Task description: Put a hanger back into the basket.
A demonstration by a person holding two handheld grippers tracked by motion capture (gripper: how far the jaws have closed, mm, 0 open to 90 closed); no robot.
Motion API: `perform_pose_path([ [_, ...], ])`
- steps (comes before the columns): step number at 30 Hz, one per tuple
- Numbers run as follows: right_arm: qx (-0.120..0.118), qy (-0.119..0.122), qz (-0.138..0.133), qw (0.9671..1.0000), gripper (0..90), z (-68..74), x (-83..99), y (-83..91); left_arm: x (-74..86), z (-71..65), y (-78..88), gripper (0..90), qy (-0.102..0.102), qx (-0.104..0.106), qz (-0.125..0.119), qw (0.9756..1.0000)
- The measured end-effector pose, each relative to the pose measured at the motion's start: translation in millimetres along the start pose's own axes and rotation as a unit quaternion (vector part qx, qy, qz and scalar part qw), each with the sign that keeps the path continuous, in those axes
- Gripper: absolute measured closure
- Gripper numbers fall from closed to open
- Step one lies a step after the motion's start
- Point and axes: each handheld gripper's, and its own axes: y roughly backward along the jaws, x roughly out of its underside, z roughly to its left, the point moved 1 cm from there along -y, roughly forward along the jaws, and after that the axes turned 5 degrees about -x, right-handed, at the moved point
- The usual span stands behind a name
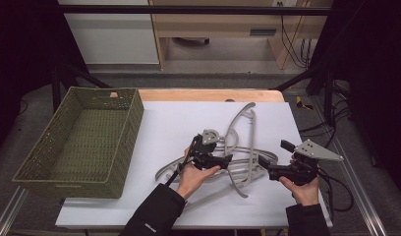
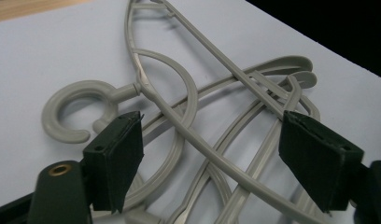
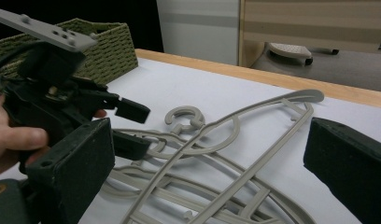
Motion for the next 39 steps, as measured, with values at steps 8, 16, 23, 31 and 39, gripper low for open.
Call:
perform_pose_path([
  [8,-0.002,0.000,-0.003,1.0000,2.1,-0.7,-0.8,1.5,11.6,-2.7,-30.8,32.8,0.005,-0.013,0.040,0.9991],
  [16,-0.003,-0.001,-0.003,1.0000,2.2,-0.4,-0.9,1.3,16.2,-3.3,-40.6,41.1,0.006,-0.014,0.051,0.9986],
  [23,-0.004,-0.001,-0.002,1.0000,2.2,0.4,-0.4,-0.3,15.5,-1.8,-40.3,42.6,0.015,-0.012,0.056,0.9982],
  [31,-0.004,-0.002,-0.001,1.0000,2.2,0.8,-0.2,-0.6,16.3,-8.0,-34.3,41.1,0.013,-0.027,0.073,0.9969],
  [39,-0.003,0.000,-0.002,1.0000,2.2,0.9,-0.6,-0.3,20.4,-6.7,-34.8,44.6,0.032,-0.021,0.078,0.9962],
])
